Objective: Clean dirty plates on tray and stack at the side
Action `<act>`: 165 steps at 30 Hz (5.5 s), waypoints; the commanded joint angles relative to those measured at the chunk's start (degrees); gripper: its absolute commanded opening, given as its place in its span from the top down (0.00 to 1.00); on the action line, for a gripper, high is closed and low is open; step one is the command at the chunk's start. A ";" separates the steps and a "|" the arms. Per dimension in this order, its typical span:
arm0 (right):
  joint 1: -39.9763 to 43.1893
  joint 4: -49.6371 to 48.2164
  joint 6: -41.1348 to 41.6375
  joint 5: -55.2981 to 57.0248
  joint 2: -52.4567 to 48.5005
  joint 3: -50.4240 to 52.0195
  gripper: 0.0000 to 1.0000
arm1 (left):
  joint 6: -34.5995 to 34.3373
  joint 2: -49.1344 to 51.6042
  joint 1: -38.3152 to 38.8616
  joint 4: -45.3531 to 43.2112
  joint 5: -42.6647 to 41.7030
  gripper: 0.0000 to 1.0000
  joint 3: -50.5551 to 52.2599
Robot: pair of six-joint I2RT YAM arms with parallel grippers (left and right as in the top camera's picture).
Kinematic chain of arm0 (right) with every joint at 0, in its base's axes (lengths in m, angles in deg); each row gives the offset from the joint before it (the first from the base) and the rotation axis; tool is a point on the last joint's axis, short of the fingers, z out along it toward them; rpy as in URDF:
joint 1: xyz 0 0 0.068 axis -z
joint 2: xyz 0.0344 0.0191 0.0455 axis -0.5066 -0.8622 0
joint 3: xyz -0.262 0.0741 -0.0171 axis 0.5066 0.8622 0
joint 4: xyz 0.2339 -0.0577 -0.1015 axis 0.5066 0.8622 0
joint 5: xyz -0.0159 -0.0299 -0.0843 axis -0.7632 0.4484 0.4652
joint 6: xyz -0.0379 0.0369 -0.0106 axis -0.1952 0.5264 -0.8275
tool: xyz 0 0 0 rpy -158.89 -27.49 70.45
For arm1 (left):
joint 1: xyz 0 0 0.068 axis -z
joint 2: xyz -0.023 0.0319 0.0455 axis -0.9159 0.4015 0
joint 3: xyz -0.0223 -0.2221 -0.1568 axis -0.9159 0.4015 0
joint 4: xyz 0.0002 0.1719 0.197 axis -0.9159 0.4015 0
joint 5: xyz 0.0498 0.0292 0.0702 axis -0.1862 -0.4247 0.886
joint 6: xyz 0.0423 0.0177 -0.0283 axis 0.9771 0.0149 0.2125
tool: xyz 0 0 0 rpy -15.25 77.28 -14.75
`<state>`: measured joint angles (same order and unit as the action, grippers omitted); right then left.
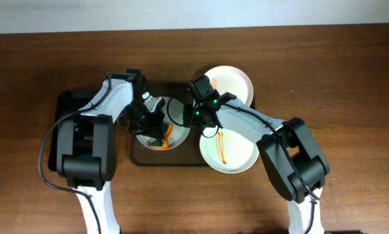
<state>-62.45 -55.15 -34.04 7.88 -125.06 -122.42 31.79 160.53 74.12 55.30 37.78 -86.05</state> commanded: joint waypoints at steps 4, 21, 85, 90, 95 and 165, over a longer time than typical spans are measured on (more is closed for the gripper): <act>0.26 0.07 0.11 0.02 -1.01 0.68 0.96 | -14.16 1.53 1.16 -8.76 39.89 1.00 -4.74; 0.26 0.70 0.09 0.02 -1.01 0.68 0.96 | -5.81 1.53 3.26 -7.37 7.30 1.00 -4.81; -6.60 15.17 1.84 13.55 2.69 -7.08 0.96 | -6.64 1.60 -15.85 25.66 17.25 1.00 -47.78; -6.64 15.65 1.09 12.04 0.09 -7.08 0.85 | -6.64 1.60 -15.82 25.68 17.27 1.00 -47.78; -4.04 7.91 -21.79 12.07 0.09 -7.08 0.51 | -6.64 1.60 -15.82 25.51 17.25 1.00 -47.78; -1.33 15.47 7.56 16.39 -4.72 -7.08 0.96 | -33.18 1.57 5.88 -24.44 42.77 1.00 -6.80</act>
<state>-64.28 -42.08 -23.92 21.00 -127.94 -131.34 -8.38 161.36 81.31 34.66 74.50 -91.80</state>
